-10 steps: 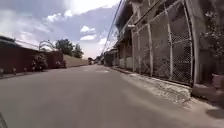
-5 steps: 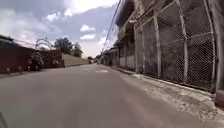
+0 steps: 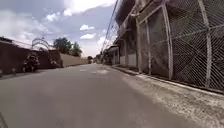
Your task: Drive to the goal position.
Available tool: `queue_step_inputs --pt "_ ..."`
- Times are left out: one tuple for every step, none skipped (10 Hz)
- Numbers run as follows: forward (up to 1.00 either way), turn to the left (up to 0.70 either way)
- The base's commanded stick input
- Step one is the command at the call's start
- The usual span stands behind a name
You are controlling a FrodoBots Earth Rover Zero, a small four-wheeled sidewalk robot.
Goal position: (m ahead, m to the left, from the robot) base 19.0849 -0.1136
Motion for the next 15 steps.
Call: queue_step_inputs --pt "1.00 0.40" --pt "1.00 0.33" --pt "1.00 0.10" --pt "1.00 0.00" --pt "1.00 0.00" --pt "1.00 0.00" --pt "1.00 0.00" --pt "1.00 0.00" --pt "1.00 0.00" --pt "1.00 0.00" --pt "1.00 0.00" --pt "1.00 0.00" --pt "1.00 0.00" --pt "1.00 0.00" --pt "1.00 0.00"
